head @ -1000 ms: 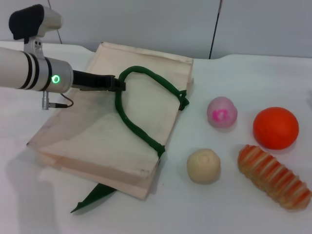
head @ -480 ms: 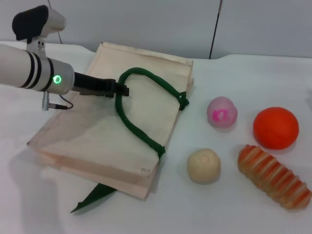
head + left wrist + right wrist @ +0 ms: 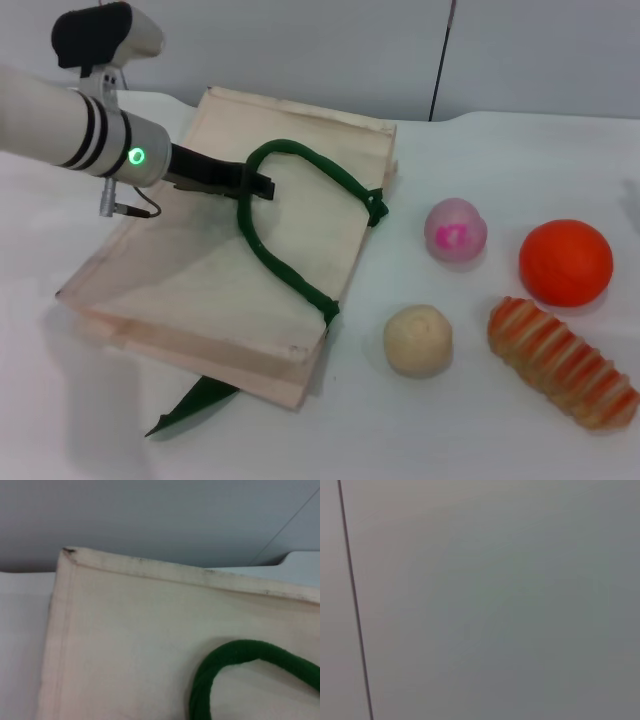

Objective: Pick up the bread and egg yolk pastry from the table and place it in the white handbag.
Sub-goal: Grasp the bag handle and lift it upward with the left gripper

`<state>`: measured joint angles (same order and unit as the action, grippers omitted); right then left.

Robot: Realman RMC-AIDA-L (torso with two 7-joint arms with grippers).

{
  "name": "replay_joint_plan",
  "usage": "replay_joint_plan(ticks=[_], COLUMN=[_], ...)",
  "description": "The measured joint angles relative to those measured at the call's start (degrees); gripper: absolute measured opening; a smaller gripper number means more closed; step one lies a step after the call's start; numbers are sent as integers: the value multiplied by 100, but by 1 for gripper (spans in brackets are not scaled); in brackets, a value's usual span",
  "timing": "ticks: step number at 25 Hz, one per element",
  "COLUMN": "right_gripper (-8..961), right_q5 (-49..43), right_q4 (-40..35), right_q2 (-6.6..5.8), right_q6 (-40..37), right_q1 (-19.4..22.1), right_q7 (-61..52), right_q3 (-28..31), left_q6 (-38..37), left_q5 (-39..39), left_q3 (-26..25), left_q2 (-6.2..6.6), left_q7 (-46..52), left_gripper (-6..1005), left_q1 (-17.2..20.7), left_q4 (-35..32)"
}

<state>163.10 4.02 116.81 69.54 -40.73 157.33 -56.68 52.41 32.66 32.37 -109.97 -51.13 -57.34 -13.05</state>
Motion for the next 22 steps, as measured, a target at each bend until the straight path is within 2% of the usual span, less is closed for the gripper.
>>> replay_joint_plan(ticks=[7, 13, 18, 22], right_gripper=[875, 871, 868, 865], right_q5=[-34, -34, -36, -42], right_q4=[2, 2, 10, 107], right_q2=[0, 0, 9, 9], right_q6=[30, 79, 167, 439], right_q1=[-9, -14, -21, -25], right_q7=[-84, -104, -122, -123], right_q3=[4, 0, -5, -11], left_q6=[-101, -150, -302, -473], left_q5=[-102, -122, -277, -325], left_q3=[312, 364, 373, 375], left_q2=[20, 37, 46, 46], left_q7=[274, 346, 526, 654], left_gripper=[542, 512, 347, 290], left_q1=[-52, -59, -59, -43], left_q4=[98, 110, 110, 117])
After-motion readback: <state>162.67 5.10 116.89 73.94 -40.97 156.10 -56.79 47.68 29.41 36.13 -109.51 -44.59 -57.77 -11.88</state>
